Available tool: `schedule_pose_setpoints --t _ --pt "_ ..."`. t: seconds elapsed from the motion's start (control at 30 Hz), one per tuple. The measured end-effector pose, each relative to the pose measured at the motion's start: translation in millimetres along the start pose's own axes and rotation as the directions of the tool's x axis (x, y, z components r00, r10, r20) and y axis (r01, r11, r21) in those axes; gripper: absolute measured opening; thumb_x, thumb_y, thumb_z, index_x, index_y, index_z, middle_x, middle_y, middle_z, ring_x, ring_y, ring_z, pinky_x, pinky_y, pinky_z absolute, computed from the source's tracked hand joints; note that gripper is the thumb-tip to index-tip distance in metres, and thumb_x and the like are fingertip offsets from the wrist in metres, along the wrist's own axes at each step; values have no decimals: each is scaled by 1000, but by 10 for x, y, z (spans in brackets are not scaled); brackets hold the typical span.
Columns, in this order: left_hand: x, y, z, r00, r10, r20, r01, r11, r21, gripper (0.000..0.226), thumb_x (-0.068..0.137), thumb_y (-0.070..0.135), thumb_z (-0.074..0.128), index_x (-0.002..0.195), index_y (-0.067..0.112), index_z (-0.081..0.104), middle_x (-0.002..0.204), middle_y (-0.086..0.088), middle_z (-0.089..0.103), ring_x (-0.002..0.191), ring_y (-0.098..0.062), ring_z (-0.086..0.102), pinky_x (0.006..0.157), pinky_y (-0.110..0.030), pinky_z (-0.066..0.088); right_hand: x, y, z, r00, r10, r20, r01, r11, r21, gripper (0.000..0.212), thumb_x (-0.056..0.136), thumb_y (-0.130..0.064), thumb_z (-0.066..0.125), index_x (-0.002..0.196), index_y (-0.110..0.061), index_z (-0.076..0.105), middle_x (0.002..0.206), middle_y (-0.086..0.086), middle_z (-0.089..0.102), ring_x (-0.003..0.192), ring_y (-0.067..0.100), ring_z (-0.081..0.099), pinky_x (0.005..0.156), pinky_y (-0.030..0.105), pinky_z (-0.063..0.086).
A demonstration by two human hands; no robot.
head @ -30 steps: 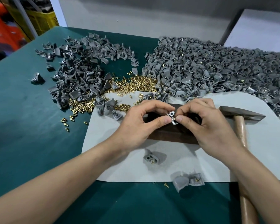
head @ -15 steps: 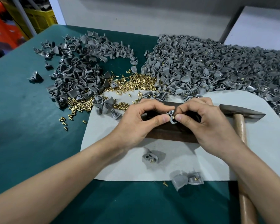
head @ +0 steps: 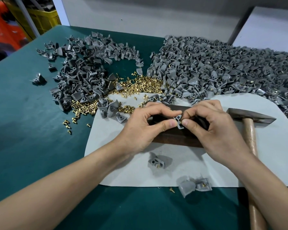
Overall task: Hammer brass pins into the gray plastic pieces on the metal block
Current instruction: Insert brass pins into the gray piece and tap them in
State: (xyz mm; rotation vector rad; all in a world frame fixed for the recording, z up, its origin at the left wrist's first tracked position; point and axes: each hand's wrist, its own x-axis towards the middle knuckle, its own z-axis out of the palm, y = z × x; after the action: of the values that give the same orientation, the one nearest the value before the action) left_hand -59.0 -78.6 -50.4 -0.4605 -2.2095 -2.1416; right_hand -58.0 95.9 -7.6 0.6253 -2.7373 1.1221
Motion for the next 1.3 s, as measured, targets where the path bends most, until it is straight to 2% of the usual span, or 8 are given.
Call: schedule_pose_setpoints --t 0.13,0.33,0.57,0.67,0.73,0.83,1.0,1.3 --pt "4 -5 2 1000 11 -10 -11 1000 -3 19 70 43 73 89 43 74 97 16 66 99 -6 61 84 -14 43 -4 -4 15 999 -33 -31 32 999 -36 22 82 -13 69 77 -31 56 85 -18 55 98 12 41 89 35 34" --pt "1 -17 -2 1000 8 -5 -7 1000 12 18 72 41 74 90 45 73 98 18 66 102 -7 60 85 -15 44 -8 -2 21 996 -71 -45 69 996 -51 20 81 -12 70 79 -27 58 83 -16 55 97 15 43 87 38 37" --pt "-10 0 3 1000 -9 2 9 1000 1 19 73 40 74 92 42 74 96 15 66 98 -7 59 81 -16 43 -10 29 21 996 -76 -35 75 997 -32 10 80 -7 71 79 -14 65 82 -3 59 93 19 46 83 29 36" --pt "-22 17 2 999 -33 4 33 999 -19 19 73 36 74 92 40 74 97 16 66 96 -2 59 79 -12 43 5 32 10 999 -42 -19 42 999 -1 19 80 -9 71 76 -25 61 82 -5 60 92 16 47 82 19 35" --pt "-27 30 2 999 -46 10 47 999 -26 19 74 36 73 92 39 74 98 15 66 96 -2 59 78 -15 44 33 40 -31 1000 3 25 -4 1000 31 25 80 -13 71 73 -33 58 82 -7 61 91 13 49 80 15 35" --pt "-24 41 0 998 -56 18 57 998 -33 17 75 35 72 92 39 74 99 13 68 98 -9 59 82 -27 43 53 68 -110 996 35 86 -42 996 79 18 79 -18 72 74 -33 64 83 -4 63 89 11 54 81 22 41" --pt "-19 36 -9 999 -43 30 44 999 -20 19 74 41 71 93 41 73 100 13 67 98 -11 59 83 -31 43 56 73 -125 995 58 86 -65 995 79 15 78 -18 73 75 -31 66 86 0 66 91 16 58 87 33 44" --pt "1 15 -1 999 -32 29 31 999 11 16 77 36 71 92 43 72 97 17 67 94 -6 58 82 -30 39 51 29 -92 997 45 70 -52 994 97 23 77 -13 75 72 -33 64 85 4 66 92 20 56 87 32 41"
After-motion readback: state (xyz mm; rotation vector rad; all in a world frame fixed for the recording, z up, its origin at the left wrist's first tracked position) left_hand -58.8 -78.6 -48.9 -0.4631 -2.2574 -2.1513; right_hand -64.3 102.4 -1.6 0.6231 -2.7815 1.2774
